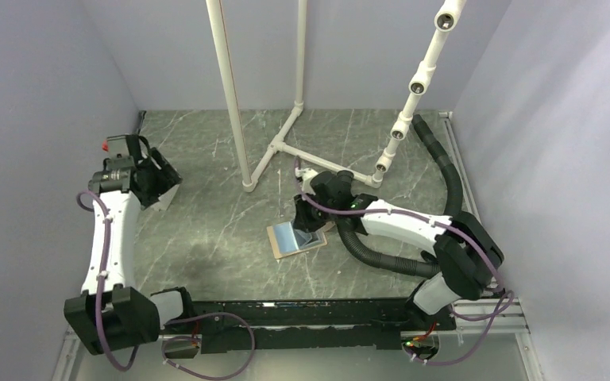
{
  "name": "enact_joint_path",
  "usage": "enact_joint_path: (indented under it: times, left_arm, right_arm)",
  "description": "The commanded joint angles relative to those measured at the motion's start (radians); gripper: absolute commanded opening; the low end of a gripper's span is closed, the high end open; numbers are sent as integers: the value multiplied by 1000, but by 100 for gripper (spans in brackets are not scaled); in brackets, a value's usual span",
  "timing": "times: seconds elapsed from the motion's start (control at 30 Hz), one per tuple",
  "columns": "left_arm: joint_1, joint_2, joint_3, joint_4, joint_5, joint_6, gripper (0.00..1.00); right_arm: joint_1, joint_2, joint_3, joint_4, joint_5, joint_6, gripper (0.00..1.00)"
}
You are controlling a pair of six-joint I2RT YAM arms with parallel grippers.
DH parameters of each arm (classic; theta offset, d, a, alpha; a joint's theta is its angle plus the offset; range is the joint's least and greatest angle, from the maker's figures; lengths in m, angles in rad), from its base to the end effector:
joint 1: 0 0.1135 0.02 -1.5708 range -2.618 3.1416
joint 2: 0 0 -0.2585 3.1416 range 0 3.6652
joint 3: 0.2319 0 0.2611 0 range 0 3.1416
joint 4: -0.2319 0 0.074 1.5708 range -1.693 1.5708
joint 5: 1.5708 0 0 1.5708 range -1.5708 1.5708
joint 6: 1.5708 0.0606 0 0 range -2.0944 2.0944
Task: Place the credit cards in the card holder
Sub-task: Turn over the card slot in the card holder, then pick up the credit card from the storage box.
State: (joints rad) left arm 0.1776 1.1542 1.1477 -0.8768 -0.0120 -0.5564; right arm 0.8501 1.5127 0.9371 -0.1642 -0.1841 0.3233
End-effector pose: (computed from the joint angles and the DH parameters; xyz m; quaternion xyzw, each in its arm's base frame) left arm 0.2512 0.0458 0.3042 -0.3397 0.8781 -0.0579 0.3321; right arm 0.2223 0.2699 0.1935 -0.2730 0.8700 0.2926 0.2882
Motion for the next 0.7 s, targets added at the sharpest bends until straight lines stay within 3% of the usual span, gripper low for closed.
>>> enact_joint_path:
  times: [0.0,0.07,0.23,0.47,0.67]
  left_arm:
    - [97,66,83,6,54,104,77]
    - [124,111,103,21,92,179,79]
    - [157,243,145,31,16,330,81]
    - [194,411,210,107,117,508,82]
    - [192,610,355,103,16,635,75]
  right_arm:
    - [-122,78,-73,125,-126,90,15]
    - [-130,110,-88,127,-128,97,14]
    - [-131,120,-119,145,-131,99,14]
    - [-131,62,-137,146,-104,86,15]
    - [-130,78,-132,143,-148,81,15]
